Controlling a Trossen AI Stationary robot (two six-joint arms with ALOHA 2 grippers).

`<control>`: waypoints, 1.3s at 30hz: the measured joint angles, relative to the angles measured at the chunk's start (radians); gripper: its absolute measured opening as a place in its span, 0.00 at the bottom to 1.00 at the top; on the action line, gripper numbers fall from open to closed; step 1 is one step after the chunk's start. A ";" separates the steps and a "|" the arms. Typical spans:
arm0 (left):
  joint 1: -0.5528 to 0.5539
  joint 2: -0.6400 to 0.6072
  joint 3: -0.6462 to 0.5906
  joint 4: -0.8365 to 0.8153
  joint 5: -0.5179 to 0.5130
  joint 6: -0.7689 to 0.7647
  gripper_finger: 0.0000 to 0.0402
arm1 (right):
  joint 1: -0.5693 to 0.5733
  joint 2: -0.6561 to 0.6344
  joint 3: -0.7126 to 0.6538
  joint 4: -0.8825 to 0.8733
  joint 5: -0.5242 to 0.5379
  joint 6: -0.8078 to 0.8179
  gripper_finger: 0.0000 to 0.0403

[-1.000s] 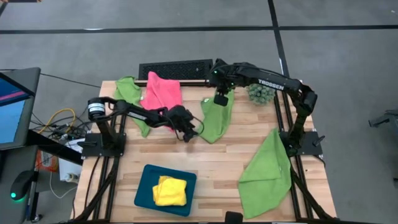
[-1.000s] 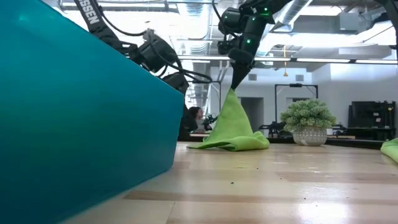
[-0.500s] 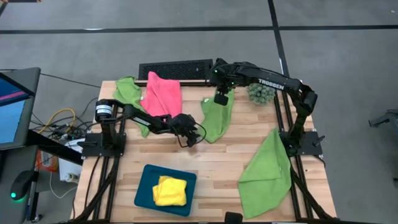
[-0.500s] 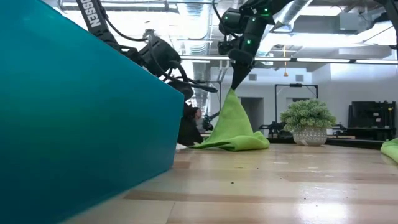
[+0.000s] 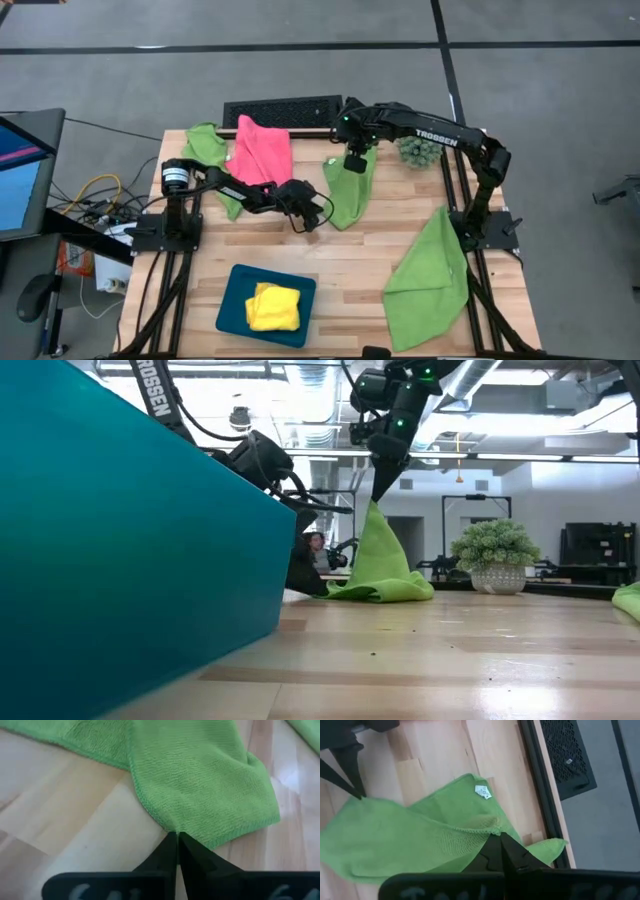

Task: Fold microfiber towels
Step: Fold the top right green microfiber towel

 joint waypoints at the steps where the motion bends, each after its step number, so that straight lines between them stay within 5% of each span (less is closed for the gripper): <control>1: 0.002 -0.012 0.000 -0.008 0.004 -0.018 0.01 | 0.000 -0.008 0.000 -0.006 0.000 0.006 0.00; 8: 0.044 -0.201 -0.006 -0.172 0.085 -0.038 0.00 | -0.011 -0.080 0.001 -0.017 0.016 0.042 0.00; 21: 0.277 -0.652 0.081 -0.531 -0.069 0.147 0.00 | -0.084 -0.209 0.001 0.132 0.063 0.143 0.00; 28: 0.465 -0.612 0.354 -0.673 -0.071 0.419 0.00 | -0.123 -0.207 0.002 0.358 0.175 0.138 0.00; 33: 0.596 -0.498 0.584 -0.761 -0.046 0.581 0.00 | -0.155 -0.206 0.024 0.527 0.315 0.042 0.00; 39: 0.690 -0.337 0.923 -0.931 -0.029 0.749 0.00 | -0.204 -0.206 0.106 0.600 0.363 -0.021 0.00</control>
